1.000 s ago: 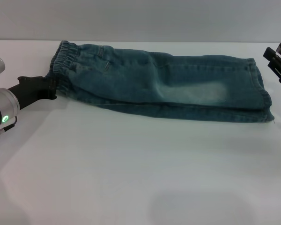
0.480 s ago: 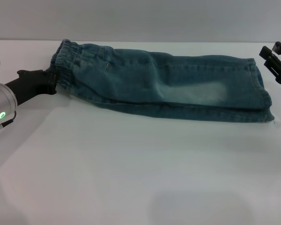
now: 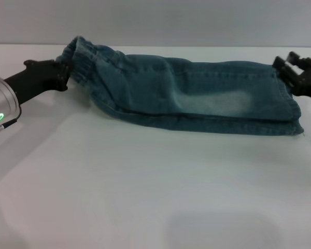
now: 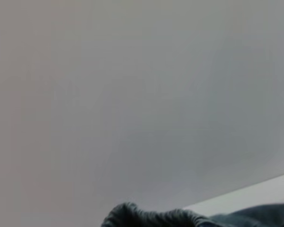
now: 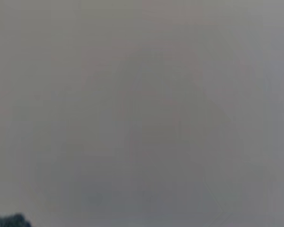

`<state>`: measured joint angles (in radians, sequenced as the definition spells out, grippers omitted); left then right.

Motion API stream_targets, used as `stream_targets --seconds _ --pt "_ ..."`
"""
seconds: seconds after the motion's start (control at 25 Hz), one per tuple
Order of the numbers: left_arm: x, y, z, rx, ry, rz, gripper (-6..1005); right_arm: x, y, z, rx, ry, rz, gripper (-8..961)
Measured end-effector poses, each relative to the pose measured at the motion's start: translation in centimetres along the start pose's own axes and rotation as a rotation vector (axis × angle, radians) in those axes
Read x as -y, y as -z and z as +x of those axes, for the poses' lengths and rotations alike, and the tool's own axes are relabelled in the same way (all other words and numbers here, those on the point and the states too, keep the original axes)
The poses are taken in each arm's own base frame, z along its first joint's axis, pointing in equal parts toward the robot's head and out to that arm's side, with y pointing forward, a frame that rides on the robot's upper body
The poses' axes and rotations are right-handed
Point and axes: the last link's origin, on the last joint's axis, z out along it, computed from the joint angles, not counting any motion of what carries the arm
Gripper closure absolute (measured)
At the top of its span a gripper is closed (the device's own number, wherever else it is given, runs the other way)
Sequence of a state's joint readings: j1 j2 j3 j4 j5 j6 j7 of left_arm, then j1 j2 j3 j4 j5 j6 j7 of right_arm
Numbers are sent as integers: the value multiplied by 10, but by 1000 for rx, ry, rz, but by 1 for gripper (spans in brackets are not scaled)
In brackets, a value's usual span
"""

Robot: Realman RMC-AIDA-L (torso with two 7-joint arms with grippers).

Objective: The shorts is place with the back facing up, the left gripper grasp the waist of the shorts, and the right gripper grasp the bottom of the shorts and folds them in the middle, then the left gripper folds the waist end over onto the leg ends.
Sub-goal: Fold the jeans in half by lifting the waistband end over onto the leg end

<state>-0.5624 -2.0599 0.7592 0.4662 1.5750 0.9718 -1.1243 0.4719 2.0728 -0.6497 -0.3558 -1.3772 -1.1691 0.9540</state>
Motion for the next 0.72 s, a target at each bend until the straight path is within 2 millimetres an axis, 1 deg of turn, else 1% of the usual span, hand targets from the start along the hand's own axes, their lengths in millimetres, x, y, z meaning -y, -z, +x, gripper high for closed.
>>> stream_targets --seconds 0.24,0.4,0.68,0.72 --pt "-6 0 13 -47 -21 -58 992 -14 -24 5 -74 27 -50 567" --pt "-11 -2 19 -69 -27 -95 991 -22 -37 5 -96 36 -80 567" --pt "-16 -2 28 -108 -30 -135 992 -34 -51 8 -143 54 -126 567" --pt "-16 -2 30 -115 -30 -137 992 -40 -54 11 -158 54 -147 567"
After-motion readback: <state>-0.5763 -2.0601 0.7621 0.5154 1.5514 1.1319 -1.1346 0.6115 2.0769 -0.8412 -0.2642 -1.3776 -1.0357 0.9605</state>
